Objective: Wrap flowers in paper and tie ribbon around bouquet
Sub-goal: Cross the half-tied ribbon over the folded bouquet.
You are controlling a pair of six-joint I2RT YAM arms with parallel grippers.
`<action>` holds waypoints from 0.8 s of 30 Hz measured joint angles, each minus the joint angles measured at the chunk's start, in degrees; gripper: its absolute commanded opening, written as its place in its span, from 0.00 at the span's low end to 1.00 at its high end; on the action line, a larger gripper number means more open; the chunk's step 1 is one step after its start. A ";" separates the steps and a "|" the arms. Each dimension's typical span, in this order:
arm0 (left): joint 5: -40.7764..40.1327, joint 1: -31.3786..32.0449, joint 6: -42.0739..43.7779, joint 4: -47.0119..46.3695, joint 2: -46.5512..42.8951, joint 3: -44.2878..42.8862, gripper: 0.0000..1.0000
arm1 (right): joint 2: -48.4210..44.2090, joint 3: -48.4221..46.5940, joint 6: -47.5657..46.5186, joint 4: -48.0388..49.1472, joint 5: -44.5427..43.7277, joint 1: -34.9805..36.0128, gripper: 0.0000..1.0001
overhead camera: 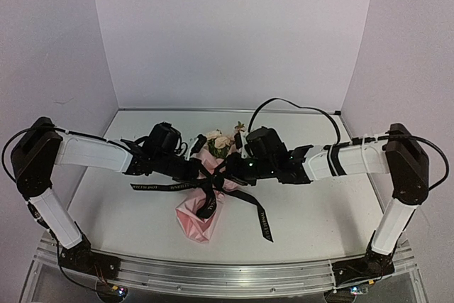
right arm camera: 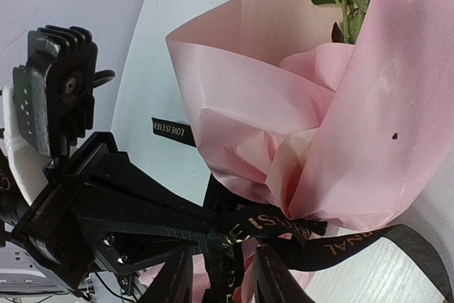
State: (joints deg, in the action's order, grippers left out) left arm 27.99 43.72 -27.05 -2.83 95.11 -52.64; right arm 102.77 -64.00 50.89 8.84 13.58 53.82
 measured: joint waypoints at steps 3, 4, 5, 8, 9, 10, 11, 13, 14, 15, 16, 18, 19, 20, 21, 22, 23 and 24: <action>0.24 0.00 0.17 -0.01 0.15 -0.14 0.00 | 0.66 -0.58 0.35 0.01 0.23 0.17 0.29; 0.34 0.00 0.19 -0.01 0.23 -0.20 0.00 | 0.92 -0.82 0.43 -0.03 0.33 0.25 0.29; 0.38 0.00 0.21 0.00 0.30 -0.23 0.00 | 1.23 -1.14 0.48 -0.07 0.46 0.33 0.29; 0.42 0.00 0.25 0.04 0.56 -0.24 0.00 | 2.22 -2.04 0.69 -0.04 0.82 0.61 0.26; 0.42 0.00 0.27 0.13 0.62 -0.25 0.00 | 2.50 -2.19 0.74 0.03 0.86 0.67 0.24; 0.42 0.00 0.27 0.30 0.65 -0.26 0.00 | 2.72 -2.24 0.87 0.00 0.87 0.76 0.23; 0.41 0.00 0.27 0.40 0.66 -0.26 0.00 | 2.90 -2.24 1.02 -0.01 0.91 0.84 0.21; 0.40 0.00 0.27 0.41 0.68 -0.26 0.00 | 3.16 -2.24 1.24 -0.09 1.02 0.86 0.19; 0.39 0.00 0.26 0.40 0.68 -0.26 0.00 | 3.22 -2.24 1.34 -0.17 1.09 0.87 0.18; 0.37 0.00 0.24 0.40 0.68 -0.26 0.00 | 3.22 -2.24 1.43 -0.29 1.12 0.85 0.18; 0.35 0.00 0.22 0.39 0.68 -0.26 0.00 | 3.22 -2.24 1.45 -0.35 1.12 0.85 0.17; 0.35 0.00 0.20 0.37 0.68 -0.26 0.00 | 3.22 -2.24 1.57 -0.38 1.12 0.85 0.12; 0.35 0.00 0.19 0.37 0.68 -0.26 0.00 | 3.22 -2.24 1.64 -0.40 1.12 0.85 0.09; 0.35 0.00 0.18 0.37 0.68 -0.26 0.00 | 3.22 -2.24 1.63 -0.40 1.13 0.85 0.07; 0.34 0.00 0.18 0.37 0.68 -0.26 0.00 | 3.22 -2.24 1.58 -0.42 1.13 0.85 0.05; 0.33 0.00 0.18 0.37 0.68 -0.26 0.00 | 3.22 -2.24 1.71 -0.42 1.12 0.85 0.03; 0.33 0.00 0.18 0.37 0.68 -0.26 0.00 | 3.22 -2.24 1.73 -0.47 1.14 0.85 0.01; 0.30 0.00 0.17 0.37 0.68 -0.26 0.00 | 3.22 -2.24 1.82 -0.52 1.14 0.85 0.00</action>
State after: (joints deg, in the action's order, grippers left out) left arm 28.28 43.72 -26.88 -2.46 95.79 -52.90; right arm 106.00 -66.24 52.71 8.33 14.71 54.68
